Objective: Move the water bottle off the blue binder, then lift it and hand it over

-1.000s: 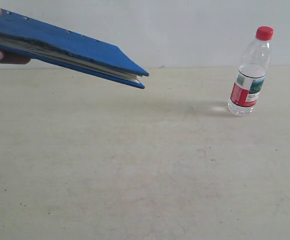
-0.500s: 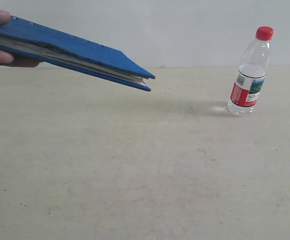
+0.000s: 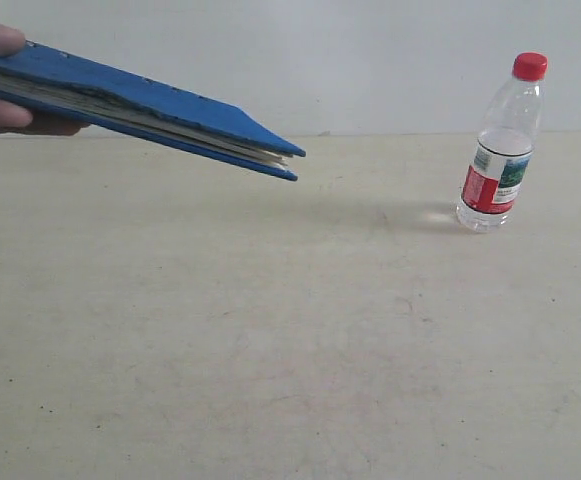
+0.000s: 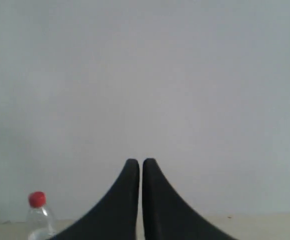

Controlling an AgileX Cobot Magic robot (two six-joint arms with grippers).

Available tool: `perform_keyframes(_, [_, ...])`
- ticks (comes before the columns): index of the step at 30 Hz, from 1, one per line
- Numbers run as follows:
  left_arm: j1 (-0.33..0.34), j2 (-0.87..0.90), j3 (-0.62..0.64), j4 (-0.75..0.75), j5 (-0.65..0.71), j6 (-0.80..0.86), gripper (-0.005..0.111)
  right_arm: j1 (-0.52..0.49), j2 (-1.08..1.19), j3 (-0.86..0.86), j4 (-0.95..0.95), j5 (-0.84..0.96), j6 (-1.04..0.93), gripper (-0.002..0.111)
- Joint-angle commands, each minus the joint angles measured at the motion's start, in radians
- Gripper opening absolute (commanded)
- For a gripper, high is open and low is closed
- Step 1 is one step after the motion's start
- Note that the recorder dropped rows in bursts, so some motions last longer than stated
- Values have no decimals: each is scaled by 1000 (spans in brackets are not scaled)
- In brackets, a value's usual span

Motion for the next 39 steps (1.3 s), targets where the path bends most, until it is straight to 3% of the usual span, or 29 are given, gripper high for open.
perform_keyframes(1, [-5,-5,-2,0,9,4,4,50,0,-50,91,-3,11,0])
perform_keyframes(4, [-5,-5,-2,0,9,4,4,69,0,-50,301,-3,64,0])
perform_keyframes(9, [-5,-5,-2,0,9,4,4,116,0,-18,956,-3,74,0])
perform_keyframes(13, [-5,-5,-2,0,9,4,4,120,0,83,1318,-6,136,0])
perform_keyframes(15, [-5,-5,-2,0,9,4,4,118,0,143,1472,-132,131,0])
perform_keyframes(17, [-5,-5,-2,0,9,4,4,118,0,233,1646,-321,42,0])
perform_keyframes(21, [-5,-5,-2,0,11,4,4,118,22,437,2081,-649,-403,0])
perform_keyframes(24, [-5,-5,-2,0,11,4,4,118,74,544,2383,-723,-718,0])
perform_keyframes(28, [-5,-5,-2,0,13,4,4,118,132,599,2350,-796,-799,0])
perform_keyframes(31, [-5,-5,-2,0,13,4,4,118,153,617,2072,-881,-839,0])
perform_keyframes(35, [-5,-5,-2,0,3,4,4,118,151,624,1576,-768,-815,0])
perform_keyframes(39, [-5,-5,-2,0,3,4,4,118,151,624,1551,-659,-727,0])
